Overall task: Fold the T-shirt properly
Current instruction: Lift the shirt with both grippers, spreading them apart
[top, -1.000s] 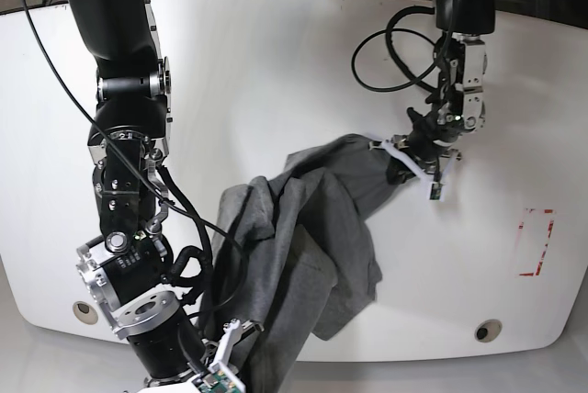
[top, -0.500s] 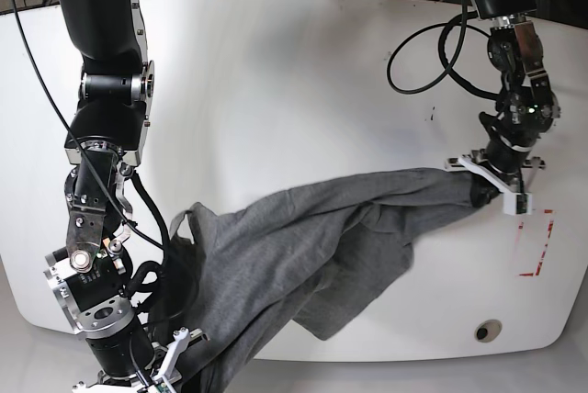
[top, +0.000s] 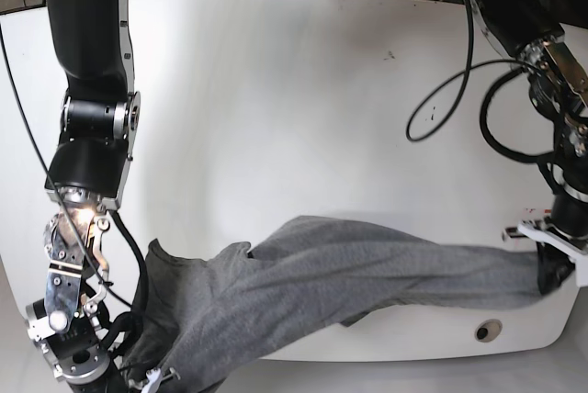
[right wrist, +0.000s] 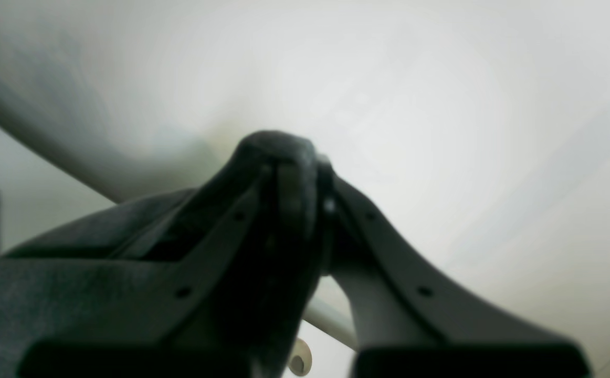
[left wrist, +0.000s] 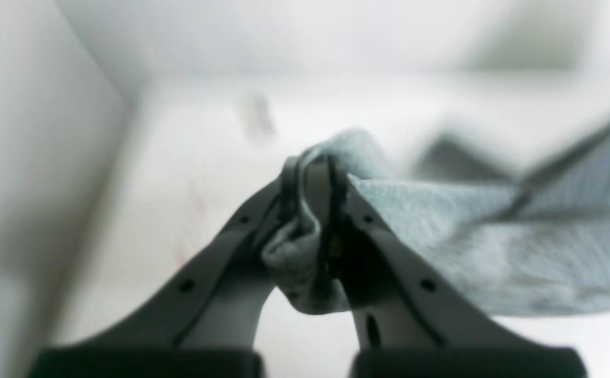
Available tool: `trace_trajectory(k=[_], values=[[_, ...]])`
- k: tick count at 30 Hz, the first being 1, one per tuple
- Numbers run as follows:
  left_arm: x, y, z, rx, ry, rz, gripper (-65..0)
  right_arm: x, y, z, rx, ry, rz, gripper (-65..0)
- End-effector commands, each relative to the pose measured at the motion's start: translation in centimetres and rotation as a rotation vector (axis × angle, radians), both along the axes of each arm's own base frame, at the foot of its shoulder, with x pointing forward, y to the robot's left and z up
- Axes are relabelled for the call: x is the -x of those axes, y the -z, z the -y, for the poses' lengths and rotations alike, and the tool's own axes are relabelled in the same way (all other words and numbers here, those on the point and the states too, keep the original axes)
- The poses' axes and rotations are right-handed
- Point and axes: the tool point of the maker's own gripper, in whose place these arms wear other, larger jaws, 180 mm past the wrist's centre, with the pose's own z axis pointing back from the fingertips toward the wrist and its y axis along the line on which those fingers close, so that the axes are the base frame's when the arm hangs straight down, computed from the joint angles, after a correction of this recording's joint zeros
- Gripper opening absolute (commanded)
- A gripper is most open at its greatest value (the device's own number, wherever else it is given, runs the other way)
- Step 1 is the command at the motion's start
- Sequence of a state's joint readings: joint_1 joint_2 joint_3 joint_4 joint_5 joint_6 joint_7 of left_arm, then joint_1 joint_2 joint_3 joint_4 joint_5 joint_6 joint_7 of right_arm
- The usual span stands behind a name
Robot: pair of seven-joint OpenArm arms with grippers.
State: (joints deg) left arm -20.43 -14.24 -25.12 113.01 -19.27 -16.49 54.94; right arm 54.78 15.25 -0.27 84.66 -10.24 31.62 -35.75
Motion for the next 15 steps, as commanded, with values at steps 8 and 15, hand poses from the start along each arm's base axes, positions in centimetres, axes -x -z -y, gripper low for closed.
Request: trace_trajectory(k=[8, 15], values=[[0.1, -16.0, -2.7, -0.062, -0.071, 0.319, -65.0, -2.3, -8.5, 3.1, -0.06, 0.048, 0.083, -65.0], [0.8, -24.1, -4.2, -0.016, -0.089, 0.458, -65.0, -3.1, -13.8, 4.5, -0.085, 0.068, 0.103, -65.0]])
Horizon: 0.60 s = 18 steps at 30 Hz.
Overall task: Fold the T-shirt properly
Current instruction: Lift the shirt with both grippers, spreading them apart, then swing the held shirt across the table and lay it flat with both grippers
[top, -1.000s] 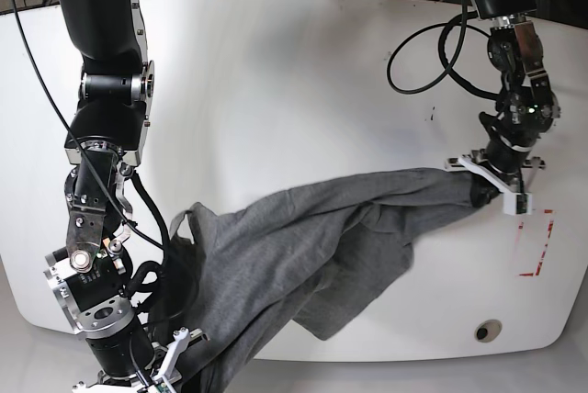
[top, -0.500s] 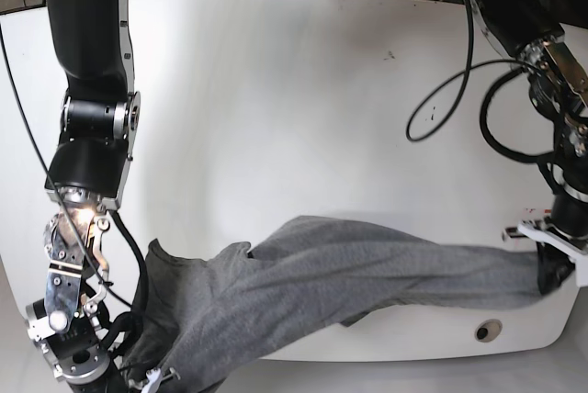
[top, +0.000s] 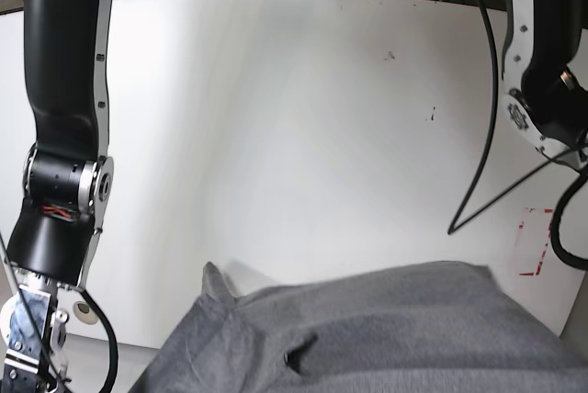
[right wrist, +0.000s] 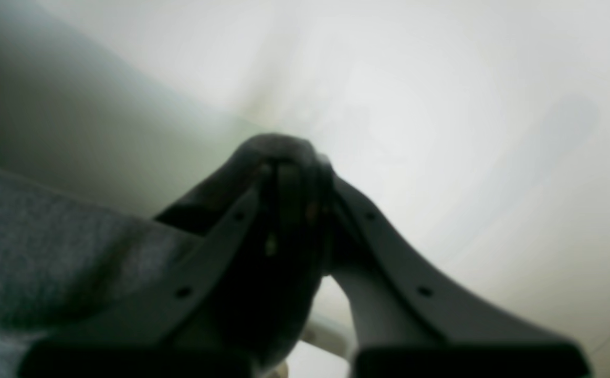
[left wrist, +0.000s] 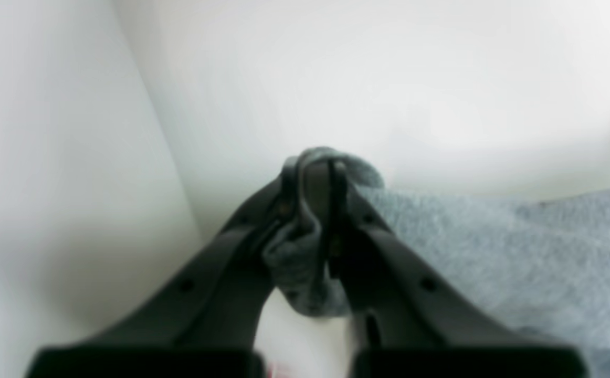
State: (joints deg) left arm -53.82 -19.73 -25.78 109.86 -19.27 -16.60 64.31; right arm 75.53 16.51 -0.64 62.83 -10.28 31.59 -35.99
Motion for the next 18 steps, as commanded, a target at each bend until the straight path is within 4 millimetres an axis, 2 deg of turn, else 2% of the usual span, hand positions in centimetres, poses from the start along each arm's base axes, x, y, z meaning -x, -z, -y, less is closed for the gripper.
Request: trace_trajectory(k=[1, 3, 5, 9, 12, 15, 18], values=[[0.8, -4.6, -0.9, 0.022, -0.002, 0.101, -65.0, 0.9, -6.7, 0.5, 0.0, 0.004, 0.119, -65.0], [0.8, -6.1, -1.3, 0.044, 0.004, 0.124, -65.0, 0.9, -8.0, 0.3, 0.013, 0.005, 0.123, -65.0], [0.8, -8.4, -1.9, 0.076, 0.02, 0.16, -65.0, 1.1, -10.0, 0.1, 0.026, 0.006, 0.138, -65.0], [1.2, -11.6, -3.4, 0.116, 0.028, 0.2, -65.0, 0.4, -8.9, 0.5, 0.026, 0.014, 0.099, -65.0], [1.0, -13.0, -4.0, 0.146, 0.046, 0.21, -65.0, 0.3, -8.5, 1.3, 0.038, 0.029, 0.087, -65.0], [0.8, -13.7, -4.2, 0.164, 0.061, 0.21, -65.0, 0.4, -8.2, 1.9, 0.07, 0.049, 0.073, -65.0], [0.5, -13.3, -4.2, 0.165, 0.063, 0.197, -65.0, 0.6, -7.4, 3.1, 0.093, 0.079, 0.025, -65.0]])
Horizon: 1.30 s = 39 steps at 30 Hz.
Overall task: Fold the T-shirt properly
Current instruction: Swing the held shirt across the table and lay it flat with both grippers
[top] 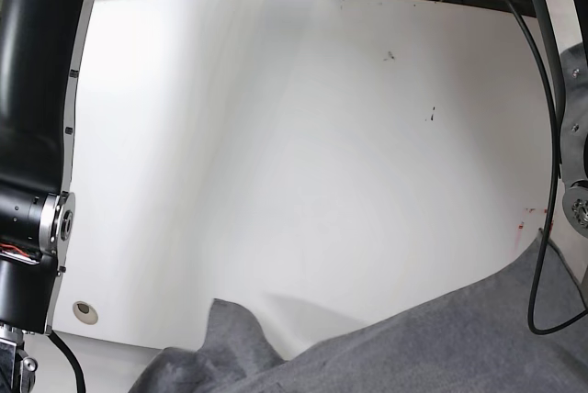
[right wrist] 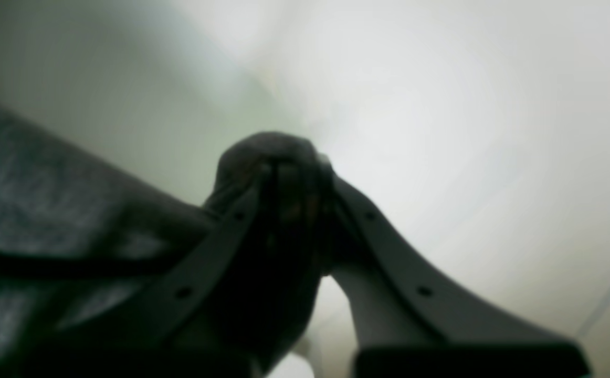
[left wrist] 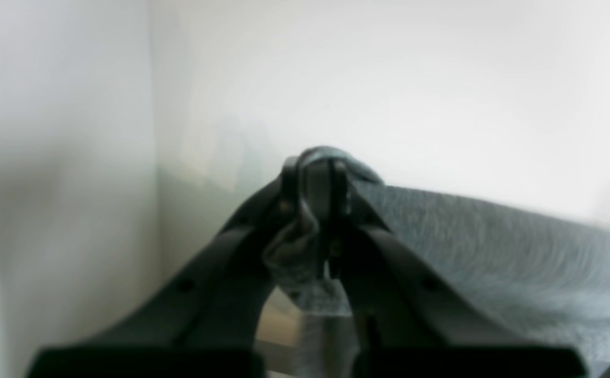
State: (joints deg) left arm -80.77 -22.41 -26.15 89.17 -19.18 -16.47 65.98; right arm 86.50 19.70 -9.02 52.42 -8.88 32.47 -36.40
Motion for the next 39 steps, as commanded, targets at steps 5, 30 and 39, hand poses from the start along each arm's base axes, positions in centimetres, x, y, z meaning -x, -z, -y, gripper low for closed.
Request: trace_trajectory(k=[5, 30, 39], values=[[-1.0, 1.6, 0.4, -0.005, 0.008, -0.034, -65.0, 1.9, -1.2, 4.0, 0.059, 0.097, -0.06, -65.0], [-1.8, 32.7, 5.5, -0.067, 0.135, -0.664, -65.0, 14.4, 23.9, 7.0, 0.178, 0.279, -0.359, -65.0], [3.2, 40.7, 4.7, -0.145, 0.125, -0.856, -65.0, 20.6, 32.9, 5.8, 0.152, 0.268, -0.517, -65.0]])
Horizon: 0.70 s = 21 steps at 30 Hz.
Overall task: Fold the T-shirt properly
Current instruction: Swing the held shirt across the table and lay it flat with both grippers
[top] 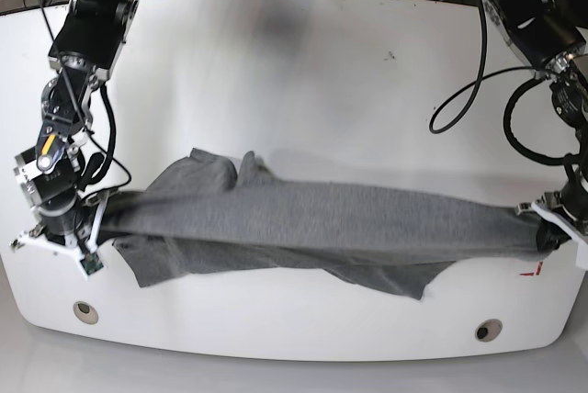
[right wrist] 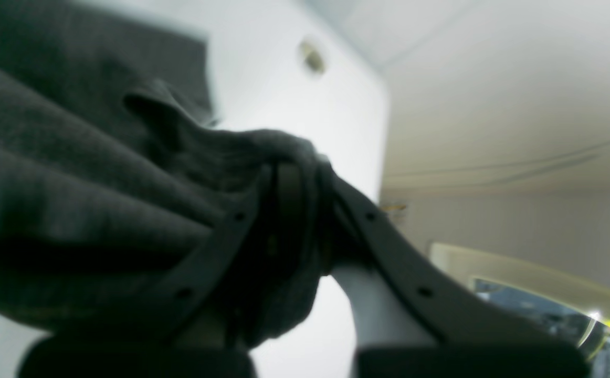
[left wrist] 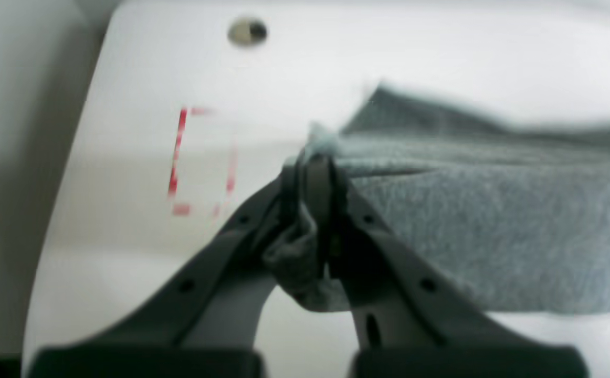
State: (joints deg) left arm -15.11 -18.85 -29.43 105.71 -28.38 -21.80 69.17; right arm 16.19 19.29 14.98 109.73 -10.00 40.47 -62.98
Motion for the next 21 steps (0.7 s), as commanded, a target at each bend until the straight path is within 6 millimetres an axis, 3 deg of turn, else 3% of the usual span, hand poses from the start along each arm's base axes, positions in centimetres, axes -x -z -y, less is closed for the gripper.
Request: trace_trajectory(k=[1, 11, 21], values=[[1.1, -0.1, -0.8, -0.042, -0.01, 0.008, -65.0, 1.0, -0.4, -0.1, 0.002, 0.001, 0.034, -65.0], [8.4, 7.6, -1.6, -0.074, -0.028, -0.23, -65.0, 7.7, 7.7, -0.8, -0.089, 0.061, -0.156, -65.0], [14.1, 12.1, -2.4, -0.093, -0.025, -0.407, -65.0, 13.7, 13.1, -1.4, -0.177, 0.138, -0.306, -65.0]])
